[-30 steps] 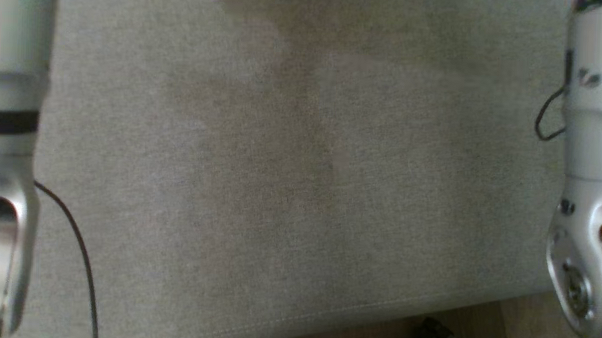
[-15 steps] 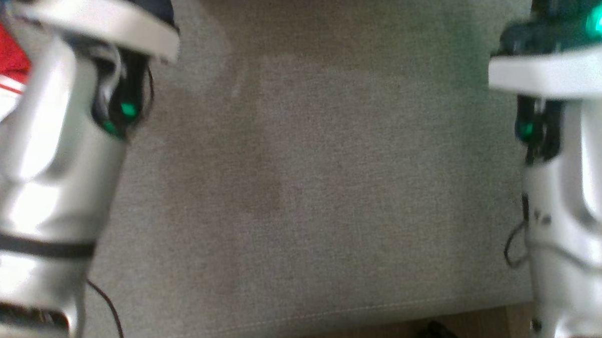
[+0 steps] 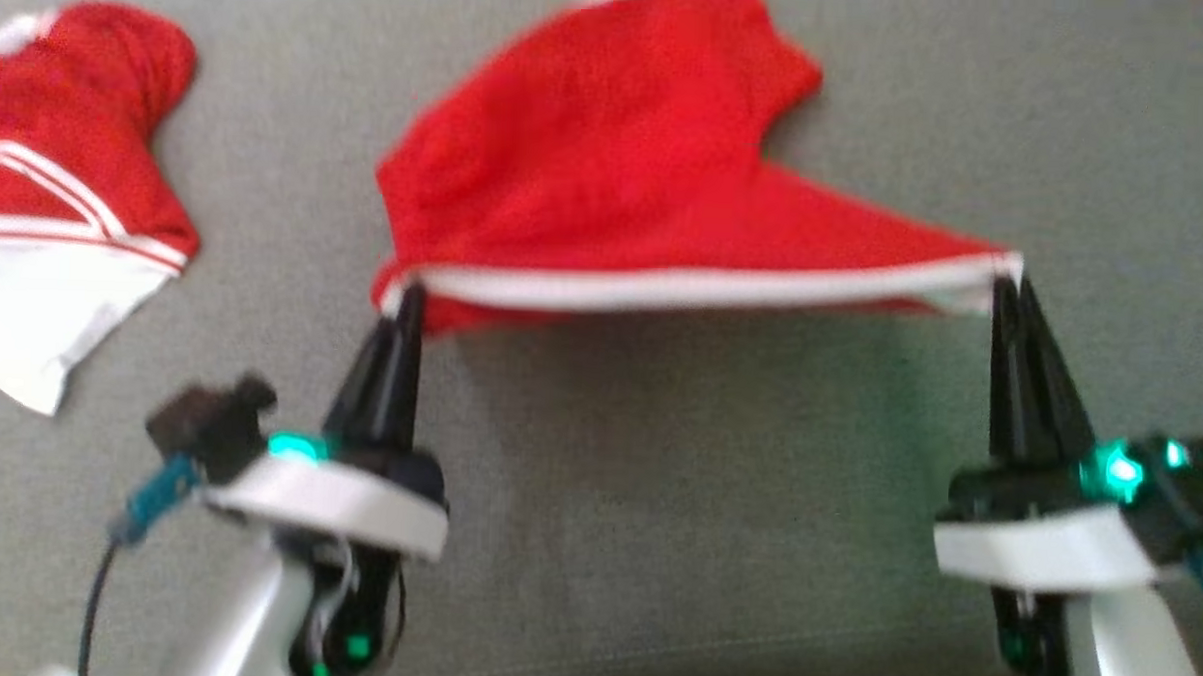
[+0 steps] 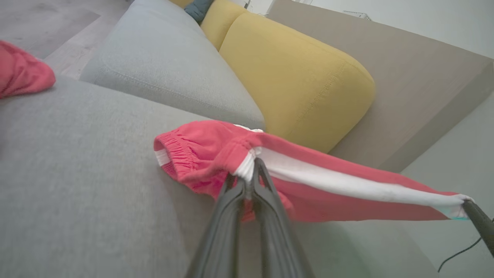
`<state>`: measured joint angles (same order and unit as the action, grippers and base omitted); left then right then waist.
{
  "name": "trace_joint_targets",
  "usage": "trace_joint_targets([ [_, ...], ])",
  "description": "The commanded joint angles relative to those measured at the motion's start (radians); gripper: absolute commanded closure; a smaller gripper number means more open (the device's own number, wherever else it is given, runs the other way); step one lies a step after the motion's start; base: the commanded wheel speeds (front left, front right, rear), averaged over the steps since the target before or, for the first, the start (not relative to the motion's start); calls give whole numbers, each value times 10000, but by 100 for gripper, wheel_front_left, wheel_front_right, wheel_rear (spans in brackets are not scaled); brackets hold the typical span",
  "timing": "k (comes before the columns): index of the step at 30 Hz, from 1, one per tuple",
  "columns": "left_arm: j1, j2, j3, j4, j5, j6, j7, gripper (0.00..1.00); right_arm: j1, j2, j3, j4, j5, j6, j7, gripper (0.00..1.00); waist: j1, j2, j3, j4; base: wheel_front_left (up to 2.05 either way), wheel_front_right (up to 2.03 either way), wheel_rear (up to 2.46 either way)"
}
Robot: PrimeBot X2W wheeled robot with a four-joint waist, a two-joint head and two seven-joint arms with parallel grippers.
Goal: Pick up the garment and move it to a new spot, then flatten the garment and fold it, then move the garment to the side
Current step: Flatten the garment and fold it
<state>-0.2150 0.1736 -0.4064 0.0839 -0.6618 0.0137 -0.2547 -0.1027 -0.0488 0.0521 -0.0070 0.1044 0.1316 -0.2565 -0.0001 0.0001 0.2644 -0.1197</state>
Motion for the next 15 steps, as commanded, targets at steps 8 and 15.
trace_joint_targets([
  [8,2164,184,-1,-2127,-309,844,481,100,1874,-14,5,-2062,-222,-9,526,100,1,-1,-1176,-138,0,0,0],
  [15,2335,7,-148,-2231,-581,999,802,100,1779,-14,-13,-1961,-353,-9,675,100,1,-1,-857,-38,0,0,0],
])
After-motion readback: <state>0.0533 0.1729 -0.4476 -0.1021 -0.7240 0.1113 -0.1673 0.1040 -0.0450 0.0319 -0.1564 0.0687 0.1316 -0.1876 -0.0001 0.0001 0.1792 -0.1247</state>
